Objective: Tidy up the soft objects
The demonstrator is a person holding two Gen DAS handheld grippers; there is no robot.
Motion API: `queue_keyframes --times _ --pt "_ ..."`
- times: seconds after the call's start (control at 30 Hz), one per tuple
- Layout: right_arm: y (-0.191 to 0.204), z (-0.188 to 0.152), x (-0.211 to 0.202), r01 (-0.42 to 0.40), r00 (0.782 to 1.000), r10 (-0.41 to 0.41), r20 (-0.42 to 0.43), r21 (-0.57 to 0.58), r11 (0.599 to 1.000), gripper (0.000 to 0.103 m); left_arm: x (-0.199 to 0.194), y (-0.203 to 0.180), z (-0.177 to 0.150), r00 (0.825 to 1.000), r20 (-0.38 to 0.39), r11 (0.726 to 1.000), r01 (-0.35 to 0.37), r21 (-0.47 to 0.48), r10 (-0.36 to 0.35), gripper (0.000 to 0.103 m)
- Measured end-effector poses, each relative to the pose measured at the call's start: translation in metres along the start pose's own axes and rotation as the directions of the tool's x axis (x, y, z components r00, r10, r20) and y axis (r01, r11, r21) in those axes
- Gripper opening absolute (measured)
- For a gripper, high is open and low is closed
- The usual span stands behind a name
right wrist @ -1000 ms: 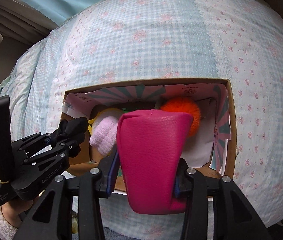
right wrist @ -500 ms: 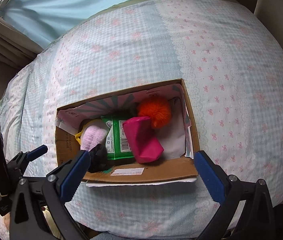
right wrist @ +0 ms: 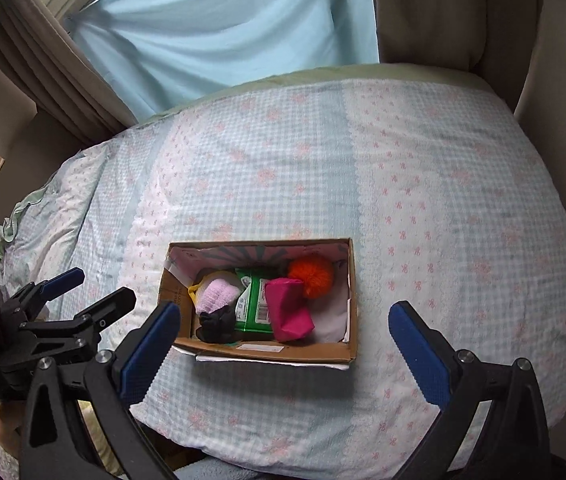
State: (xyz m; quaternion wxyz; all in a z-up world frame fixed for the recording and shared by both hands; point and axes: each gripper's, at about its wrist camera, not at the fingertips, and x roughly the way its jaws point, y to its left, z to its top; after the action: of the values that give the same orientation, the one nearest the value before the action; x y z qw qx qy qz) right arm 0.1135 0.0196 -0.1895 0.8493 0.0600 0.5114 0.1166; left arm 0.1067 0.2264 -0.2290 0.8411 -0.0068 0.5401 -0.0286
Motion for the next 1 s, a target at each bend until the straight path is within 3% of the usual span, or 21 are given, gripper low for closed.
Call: queue_keyframes --times 0.13,0.37,0.5,0.6,0.77,1.0 --pt "-0.002 0.017 -0.085 0.064 0.982 -0.053 0.183 -0.055 0.996 0.103 -0.079 -0.024 0.023 0.984 0.18 1.0 0.003 -0.023 0.001 0.103" --pt "-0.003 0.023 -0.181 0.172 0.908 -0.131 0.398 -0.068 0.983 0.103 -0.197 -0.062 0.032 0.889 0.456 0.999 -0.021 -0.036 0.035 0.103" --pt "-0.006 0.015 -0.206 0.213 0.87 -0.164 0.465 -0.055 0.975 0.103 -0.23 -0.081 0.023 0.843 0.537 0.999 -0.039 -0.026 0.047 0.103" --pt "-0.009 0.01 -0.21 0.233 0.858 -0.18 0.481 -0.053 0.971 0.103 -0.245 -0.089 0.014 0.816 0.577 0.999 -0.035 -0.029 0.045 0.103" --pt "-0.017 0.003 -0.214 0.23 0.852 -0.189 0.488 -0.024 0.973 0.103 -0.255 -0.1 0.006 0.792 0.607 0.998 -0.065 -0.024 0.067 0.103" --pt "-0.023 -0.002 -0.22 0.244 0.84 -0.211 0.499 -0.001 0.97 0.103 -0.257 -0.107 0.001 0.79 0.61 0.997 -0.071 -0.004 0.059 0.103"
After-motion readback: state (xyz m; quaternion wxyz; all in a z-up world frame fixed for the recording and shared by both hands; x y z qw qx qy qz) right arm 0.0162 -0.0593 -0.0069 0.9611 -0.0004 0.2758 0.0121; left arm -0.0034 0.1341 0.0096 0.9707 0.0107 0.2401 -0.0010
